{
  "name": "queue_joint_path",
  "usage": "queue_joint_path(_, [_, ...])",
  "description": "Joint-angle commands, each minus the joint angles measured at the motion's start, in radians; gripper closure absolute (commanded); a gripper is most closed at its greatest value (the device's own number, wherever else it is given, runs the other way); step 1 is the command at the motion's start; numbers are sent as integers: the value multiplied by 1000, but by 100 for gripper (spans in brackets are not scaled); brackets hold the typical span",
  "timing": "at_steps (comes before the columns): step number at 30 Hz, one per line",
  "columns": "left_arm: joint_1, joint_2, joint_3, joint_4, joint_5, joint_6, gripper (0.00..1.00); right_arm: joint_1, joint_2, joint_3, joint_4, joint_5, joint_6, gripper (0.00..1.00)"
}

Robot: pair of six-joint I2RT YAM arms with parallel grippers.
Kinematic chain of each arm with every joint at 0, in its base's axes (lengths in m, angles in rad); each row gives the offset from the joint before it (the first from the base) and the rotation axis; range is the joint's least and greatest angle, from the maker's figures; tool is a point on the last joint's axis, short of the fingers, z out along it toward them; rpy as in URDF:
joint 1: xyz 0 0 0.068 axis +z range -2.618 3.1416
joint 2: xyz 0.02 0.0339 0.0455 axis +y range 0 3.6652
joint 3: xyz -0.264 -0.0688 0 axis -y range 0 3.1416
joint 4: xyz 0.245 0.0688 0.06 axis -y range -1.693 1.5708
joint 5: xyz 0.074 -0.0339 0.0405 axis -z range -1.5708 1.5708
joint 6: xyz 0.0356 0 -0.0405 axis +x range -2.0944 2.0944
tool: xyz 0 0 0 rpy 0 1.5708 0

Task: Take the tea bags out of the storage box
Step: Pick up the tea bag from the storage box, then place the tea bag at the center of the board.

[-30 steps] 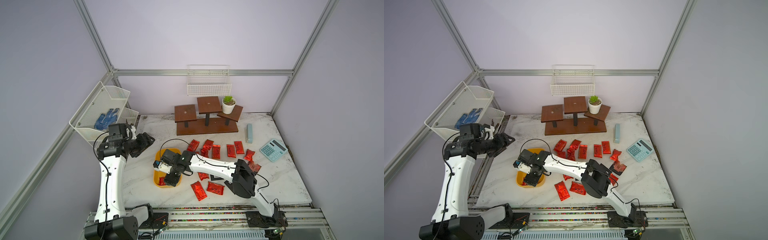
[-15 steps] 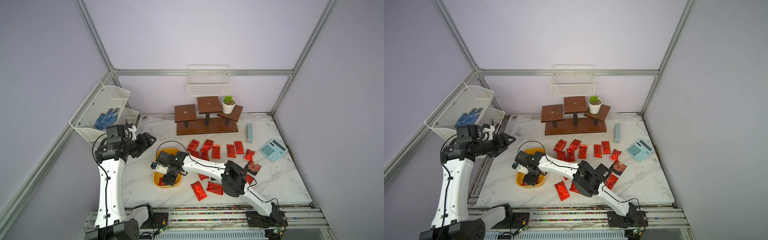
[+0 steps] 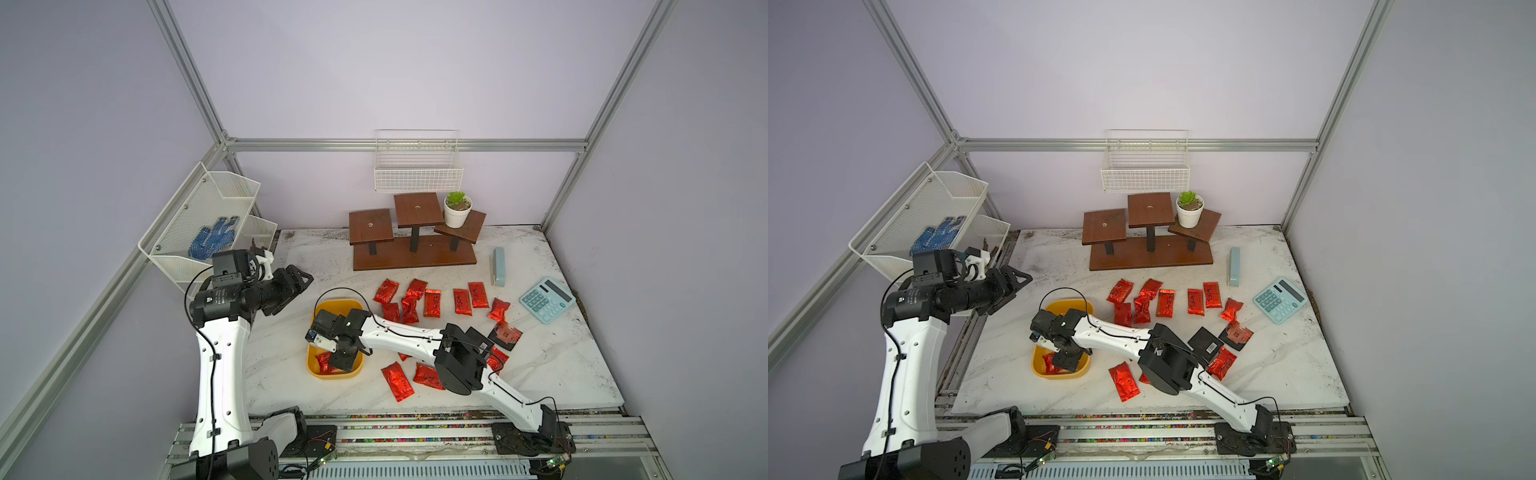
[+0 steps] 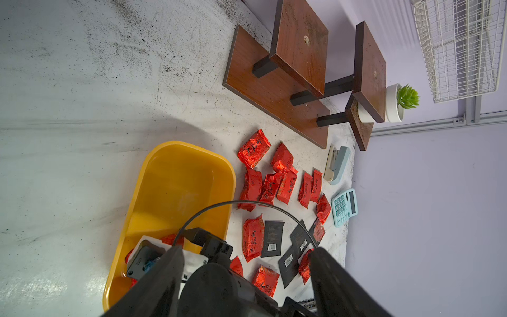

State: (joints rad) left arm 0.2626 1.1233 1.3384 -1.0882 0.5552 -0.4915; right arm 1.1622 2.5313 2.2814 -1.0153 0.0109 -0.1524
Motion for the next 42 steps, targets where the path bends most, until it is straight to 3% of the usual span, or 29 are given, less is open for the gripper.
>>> queue_joint_path(1, [12, -21, -22, 10, 25, 27, 24, 10, 54, 18, 9, 145, 53, 51])
queue_joint_path(7, [14, -31, -38, 8, 23, 29, 24, 10, 32, 22, 40, 163, 81, 66])
queue_joint_path(14, [19, -52, -4, -3, 32, 10, 24, 9, -64, -5, 75, 119, 109, 76])
queue_joint_path(21, [21, -74, 77, -39, 36, -10, 24, 7, -224, -114, 159, 79, 166, 79])
queue_joint_path(27, [21, -105, 39, -33, 31, -19, 24, -2, -342, -185, 181, 85, 231, 80])
queue_joint_path(35, [20, -150, -82, 56, 84, -79, 23, -17, -591, -474, 270, 108, 354, 82])
queue_joint_path(42, [-10, -191, -146, 63, 67, -98, 23, -66, -782, -756, 356, 102, 522, 84])
